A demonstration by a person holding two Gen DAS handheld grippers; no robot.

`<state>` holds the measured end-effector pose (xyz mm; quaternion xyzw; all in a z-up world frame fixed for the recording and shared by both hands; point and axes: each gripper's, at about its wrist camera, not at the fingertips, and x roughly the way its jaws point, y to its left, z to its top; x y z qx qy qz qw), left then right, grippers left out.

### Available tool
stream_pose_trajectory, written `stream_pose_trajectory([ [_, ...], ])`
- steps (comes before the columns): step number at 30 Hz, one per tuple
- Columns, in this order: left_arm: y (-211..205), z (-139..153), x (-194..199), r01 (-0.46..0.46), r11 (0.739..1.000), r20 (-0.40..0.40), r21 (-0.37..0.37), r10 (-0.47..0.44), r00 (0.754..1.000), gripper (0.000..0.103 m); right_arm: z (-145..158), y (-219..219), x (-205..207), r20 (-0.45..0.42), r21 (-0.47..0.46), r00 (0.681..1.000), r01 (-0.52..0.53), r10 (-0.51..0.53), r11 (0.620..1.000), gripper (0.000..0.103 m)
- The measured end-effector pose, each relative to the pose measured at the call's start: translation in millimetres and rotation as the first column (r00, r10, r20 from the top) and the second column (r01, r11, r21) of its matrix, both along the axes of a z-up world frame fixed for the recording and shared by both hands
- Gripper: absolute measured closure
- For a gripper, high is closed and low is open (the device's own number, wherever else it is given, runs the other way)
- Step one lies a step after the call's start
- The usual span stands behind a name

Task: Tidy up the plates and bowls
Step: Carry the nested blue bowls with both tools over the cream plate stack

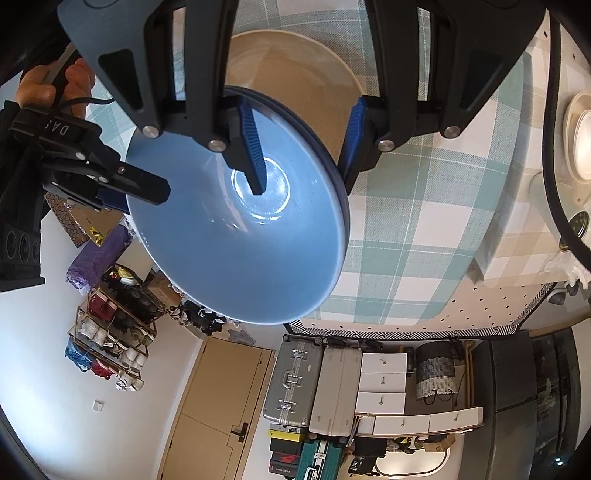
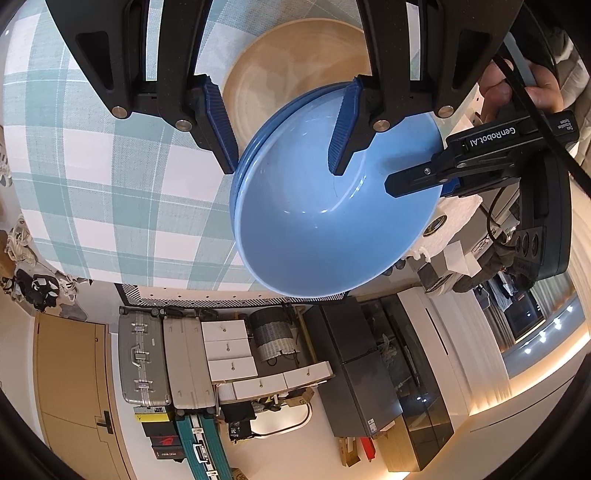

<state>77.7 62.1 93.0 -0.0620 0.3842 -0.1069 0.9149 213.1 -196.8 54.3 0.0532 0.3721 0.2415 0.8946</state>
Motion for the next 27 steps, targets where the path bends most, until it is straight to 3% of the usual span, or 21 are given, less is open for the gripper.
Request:
stream_pose_trajectory([
  [27, 1, -48, 37, -0.014, 1.000, -0.079, 0.004, 0.014, 0.997, 0.067, -31, 6, 16, -0.084, -0.016, 0.996, -0.008, 0.007, 1.000, 0.050],
])
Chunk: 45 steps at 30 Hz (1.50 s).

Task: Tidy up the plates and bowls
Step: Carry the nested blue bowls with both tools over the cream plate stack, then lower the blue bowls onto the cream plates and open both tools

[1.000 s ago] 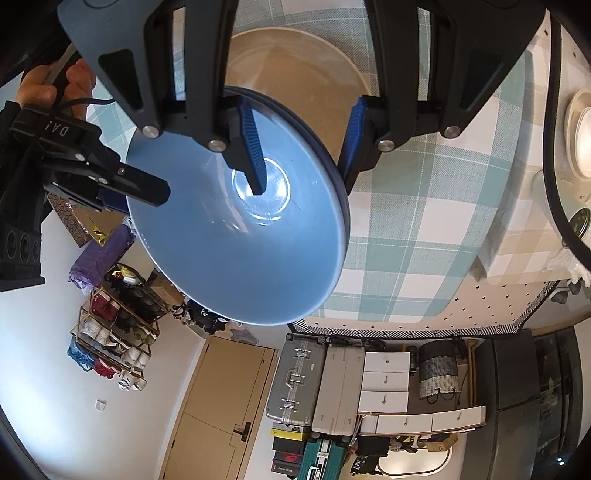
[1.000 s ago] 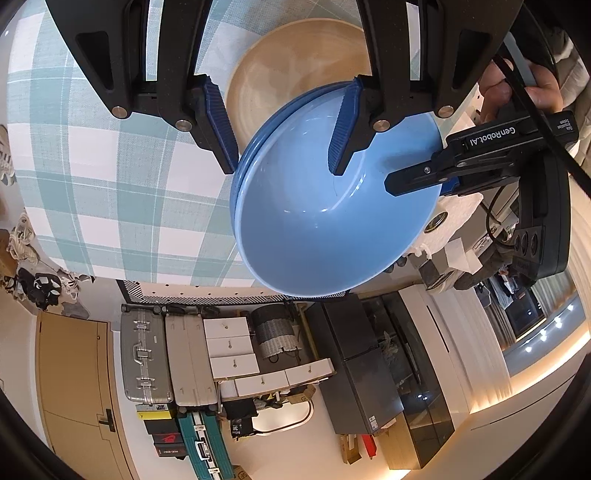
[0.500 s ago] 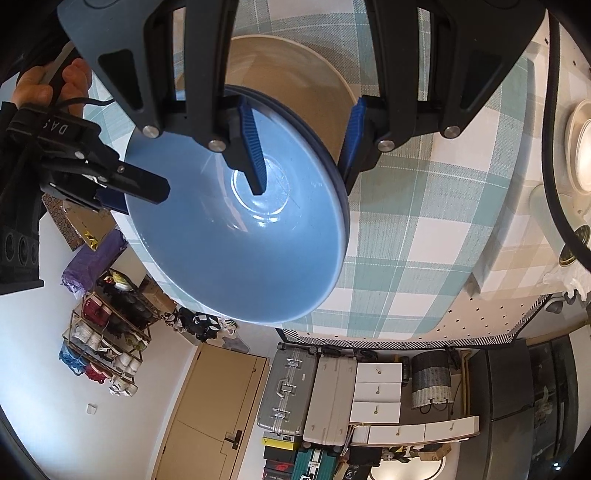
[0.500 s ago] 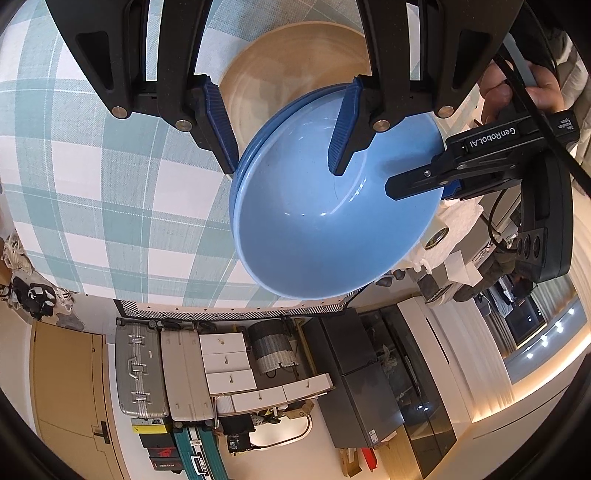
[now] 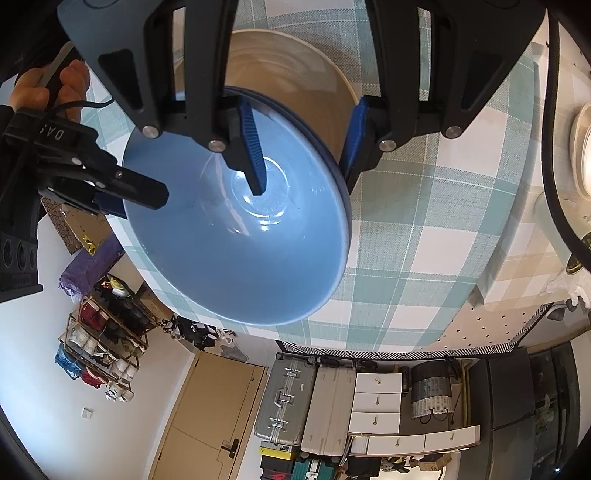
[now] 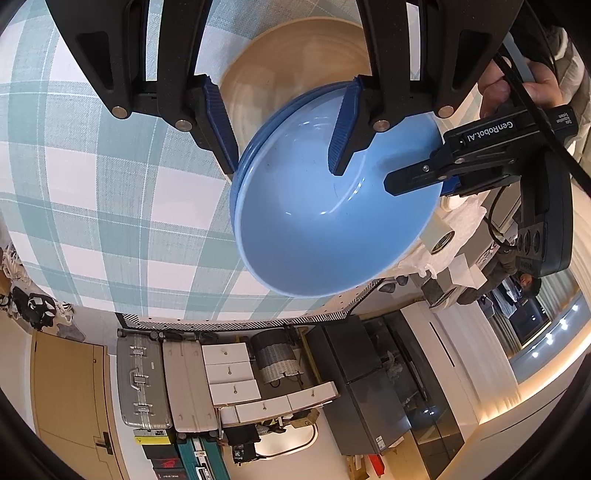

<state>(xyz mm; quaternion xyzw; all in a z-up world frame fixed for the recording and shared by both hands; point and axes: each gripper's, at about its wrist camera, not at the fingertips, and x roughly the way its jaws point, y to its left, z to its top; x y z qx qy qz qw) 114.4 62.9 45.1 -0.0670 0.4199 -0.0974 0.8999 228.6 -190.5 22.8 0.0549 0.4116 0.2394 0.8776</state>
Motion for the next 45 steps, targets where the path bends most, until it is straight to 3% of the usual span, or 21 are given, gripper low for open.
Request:
stream_pose_trajectory([
  [18, 1, -6, 19, 0.013, 1.000, 0.002, 0.014, -0.013, 1.000, 0.064, 1, 3, 12, 0.008, -0.015, 1.000, -0.008, 0.008, 1.000, 0.049],
  [22, -1, -4, 14, 0.013, 0.999, 0.021, 0.038, -0.014, 1.000, 0.052, 0, 3, 10, 0.009, -0.015, 1.000, -0.021, 0.021, 1.000, 0.049],
  [24, -1, -1, 10, 0.014, 0.998, 0.046, 0.067, -0.017, 0.999, 0.040, 0, 1, 10, 0.011, -0.017, 1.000, -0.026, 0.026, 1.000, 0.048],
  [26, -3, 2, 5, 0.021, 0.995, 0.069, 0.100, -0.028, 0.997, 0.026, 1, -1, 8, 0.023, -0.031, 0.999, -0.025, 0.025, 0.999, 0.045],
  [28, -3, 5, -2, 0.032, 0.992, 0.097, 0.121, -0.044, 0.994, 0.025, 2, -5, 6, 0.035, -0.028, 0.999, -0.025, 0.026, 0.999, 0.030],
  [31, -2, 8, -11, 0.036, 0.988, 0.125, 0.150, -0.055, 0.991, 0.020, 4, -12, 1, 0.054, -0.008, 0.998, -0.036, 0.036, 0.999, 0.018],
  [34, 2, 9, -22, 0.032, 0.987, 0.166, 0.157, -0.058, 0.984, 0.016, 6, -19, -6, 0.094, -0.001, 0.994, -0.048, 0.048, 0.999, 0.014],
  [35, 5, 10, -25, 0.024, 0.988, 0.176, 0.155, -0.052, 0.983, 0.001, 7, -20, -9, 0.106, -0.009, 0.993, -0.047, 0.048, 0.999, 0.013],
  [37, 10, 10, -33, 0.011, 0.989, 0.201, 0.147, -0.040, 0.979, 0.002, 7, -23, -14, 0.141, -0.031, 0.989, -0.041, 0.045, 0.999, 0.001],
  [45, 30, 5, -58, -0.031, 0.994, 0.260, 0.103, 0.003, 0.966, 0.002, -1, -42, -43, 0.266, 0.020, 0.962, -0.072, 0.064, 0.997, 0.000],
])
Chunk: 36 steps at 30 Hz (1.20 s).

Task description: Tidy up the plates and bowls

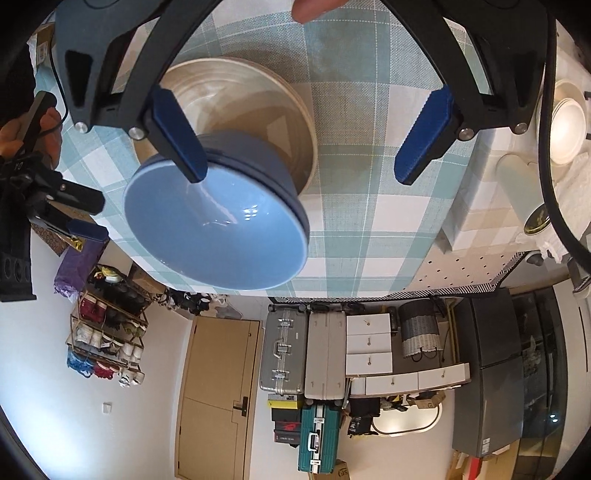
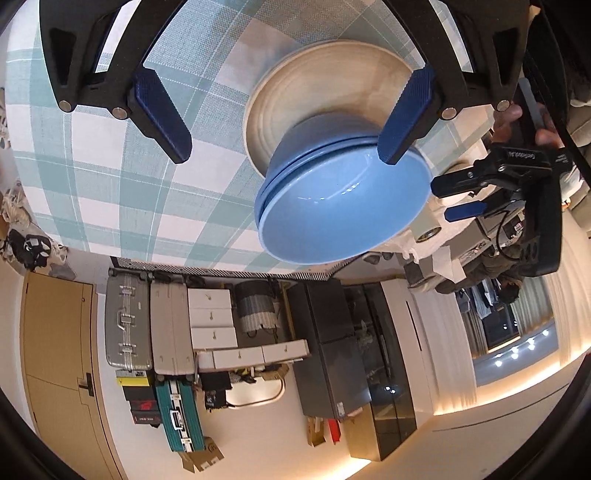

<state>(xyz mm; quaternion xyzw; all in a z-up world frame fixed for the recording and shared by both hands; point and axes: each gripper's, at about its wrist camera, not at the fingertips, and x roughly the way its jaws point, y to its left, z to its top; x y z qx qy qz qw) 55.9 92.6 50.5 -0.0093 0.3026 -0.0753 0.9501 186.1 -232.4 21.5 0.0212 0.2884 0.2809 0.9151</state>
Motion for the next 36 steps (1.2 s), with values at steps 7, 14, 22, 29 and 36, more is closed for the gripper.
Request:
stream_pose_trajectory([
  [7, 8, -13, -21, -0.020, 1.000, 0.070, -0.017, 0.021, 0.997, 0.002, -4, -4, -20, 0.074, 0.029, 0.997, -0.027, 0.025, 0.999, 0.000],
  [14, -4, -27, -32, -0.004, 1.000, 0.128, 0.004, 0.003, 0.992, 0.002, -12, 5, -35, 0.106, 0.004, 0.991, -0.080, 0.079, 0.997, 0.000],
  [22, -6, -40, -37, -0.017, 0.999, 0.167, -0.029, 0.022, 0.986, 0.002, -20, 11, -48, 0.105, 0.002, 0.987, -0.126, 0.125, 0.992, 0.000],
  [29, -6, -52, -31, -0.026, 0.999, 0.166, -0.023, 0.030, 0.986, 0.002, -30, 17, -51, 0.104, -0.008, 0.984, -0.144, 0.144, 0.990, 0.000],
  [36, -10, -54, -32, -0.021, 1.000, 0.186, -0.004, 0.022, 0.982, 0.002, -39, 23, -53, 0.109, -0.016, 0.983, -0.145, 0.145, 0.989, 0.000],
])
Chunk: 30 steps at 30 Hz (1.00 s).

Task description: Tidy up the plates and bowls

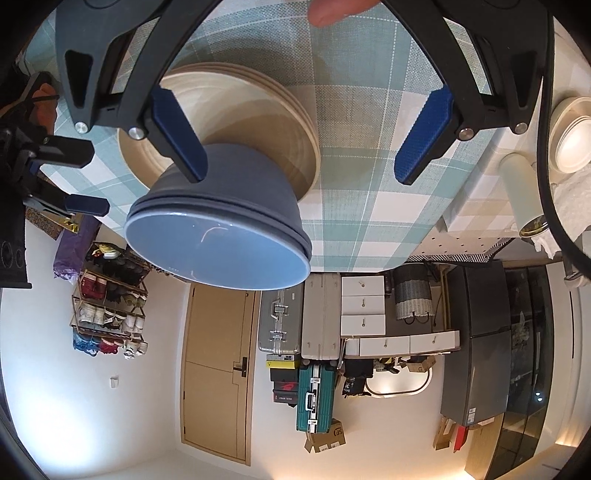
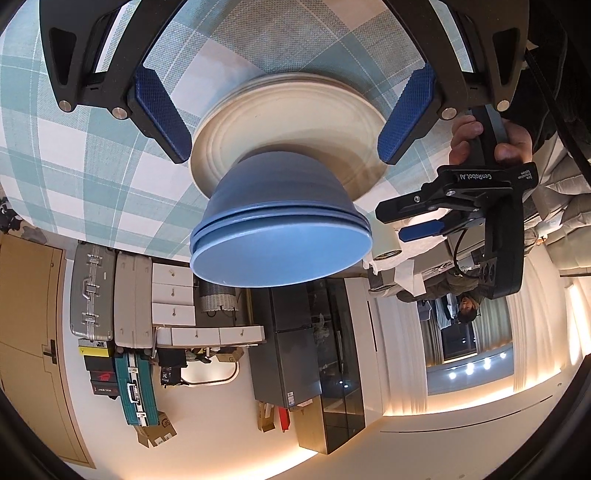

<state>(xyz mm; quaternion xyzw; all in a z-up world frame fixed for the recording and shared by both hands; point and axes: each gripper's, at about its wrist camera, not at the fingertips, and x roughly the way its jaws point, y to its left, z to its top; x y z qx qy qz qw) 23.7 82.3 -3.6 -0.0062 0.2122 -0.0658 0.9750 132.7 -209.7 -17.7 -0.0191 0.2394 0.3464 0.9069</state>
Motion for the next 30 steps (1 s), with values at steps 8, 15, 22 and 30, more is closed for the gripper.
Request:
stream_pose_trajectory([
  [8, 1, -2, 1, 0.011, 1.000, 0.007, 0.002, -0.011, 1.000, 0.002, 2, -2, 0, 0.017, 0.007, 1.000, 0.013, -0.013, 1.000, 0.000],
  [15, 1, -3, 2, 0.017, 1.000, 0.013, -0.008, -0.017, 1.000, 0.002, 2, -1, -3, 0.040, -0.002, 0.999, 0.014, -0.014, 1.000, 0.000],
  [22, -4, -2, -5, 0.015, 1.000, 0.020, 0.005, -0.016, 1.000, 0.002, 3, -7, -5, 0.039, 0.020, 0.999, 0.015, -0.015, 1.000, 0.000],
  [30, -5, -2, -8, 0.017, 1.000, 0.029, 0.012, -0.018, 0.999, 0.002, 3, -4, -8, 0.052, 0.009, 0.998, 0.019, -0.019, 1.000, 0.000],
])
